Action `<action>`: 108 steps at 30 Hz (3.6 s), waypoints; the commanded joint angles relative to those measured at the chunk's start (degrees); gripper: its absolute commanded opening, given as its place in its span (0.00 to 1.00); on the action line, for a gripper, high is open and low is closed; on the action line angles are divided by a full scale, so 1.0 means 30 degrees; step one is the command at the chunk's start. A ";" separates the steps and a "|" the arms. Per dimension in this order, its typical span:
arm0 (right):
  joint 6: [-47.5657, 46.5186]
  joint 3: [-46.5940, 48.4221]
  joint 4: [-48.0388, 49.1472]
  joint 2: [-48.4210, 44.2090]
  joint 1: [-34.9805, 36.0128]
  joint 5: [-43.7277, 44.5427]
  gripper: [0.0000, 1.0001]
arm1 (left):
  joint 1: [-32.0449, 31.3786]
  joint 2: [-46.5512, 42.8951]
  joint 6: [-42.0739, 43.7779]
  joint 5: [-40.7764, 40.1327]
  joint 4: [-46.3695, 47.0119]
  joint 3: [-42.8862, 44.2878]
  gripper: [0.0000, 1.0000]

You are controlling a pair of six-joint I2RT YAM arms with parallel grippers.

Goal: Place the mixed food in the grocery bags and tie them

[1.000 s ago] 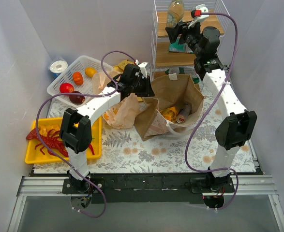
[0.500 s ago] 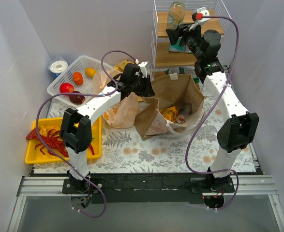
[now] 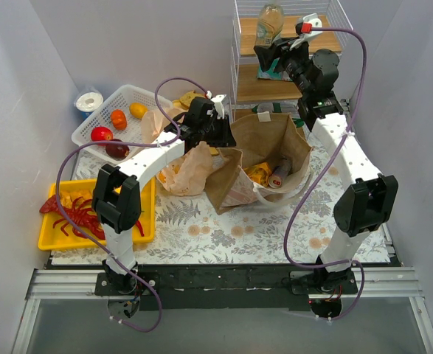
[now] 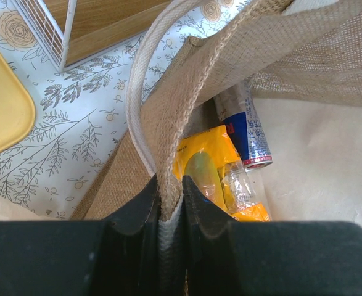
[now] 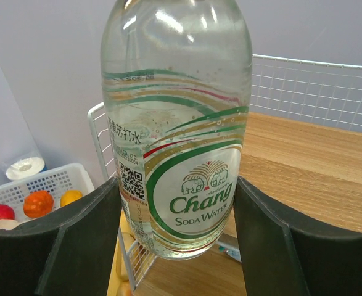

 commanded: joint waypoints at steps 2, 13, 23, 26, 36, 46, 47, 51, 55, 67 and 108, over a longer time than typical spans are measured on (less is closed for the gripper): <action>0.0184 0.0463 0.4302 -0.2155 -0.0077 0.0293 0.01 | 0.0181 -0.0046 -0.0147 -0.0113 0.0976 0.0705 0.00; 0.0155 -0.0094 0.4595 -0.2770 -0.0077 0.0263 0.01 | 0.0181 -0.0016 -0.0177 -0.0113 0.0976 0.0822 0.00; 0.0126 -0.1146 0.4828 -0.3706 -0.0077 0.0146 0.01 | 0.0181 0.0101 -0.0206 -0.0055 0.0947 0.0881 0.00; 0.0155 -0.1937 0.5004 -0.4465 -0.0048 0.0146 0.01 | 0.0181 0.0101 -0.0235 -0.0055 0.0975 0.0881 0.00; -0.0050 -0.7649 0.5620 -0.8042 -0.0048 0.0644 0.01 | 0.0181 0.0072 -0.0528 0.0121 0.1239 0.0735 0.00; 0.0213 -1.1927 0.4744 -1.1029 0.0479 0.0966 0.01 | 0.0181 0.0306 -0.0850 0.0385 0.1356 0.0530 0.00; 0.0242 -1.2597 0.4451 -1.1264 0.0596 0.1024 0.01 | 0.0152 0.0306 -0.0851 0.0414 0.1327 0.0471 0.00; 0.0243 -1.4592 0.3425 -1.2524 0.1123 0.1610 0.01 | 0.0181 0.0306 -0.0500 0.0648 0.1123 0.0294 0.00; 0.0477 -1.6730 0.2691 -1.3754 0.1824 0.1815 0.01 | 0.0181 0.0336 -0.0031 0.0678 0.0362 0.0384 0.00; 0.0945 -2.0954 0.0033 -1.4784 0.2648 0.3426 0.01 | 0.0181 -0.0893 0.0848 0.0766 0.0359 -0.0700 0.00; -0.2159 -0.8293 -1.9108 -0.9860 0.2384 0.6823 0.86 | 0.0181 -0.4059 0.2108 0.0092 0.2353 -0.4890 0.00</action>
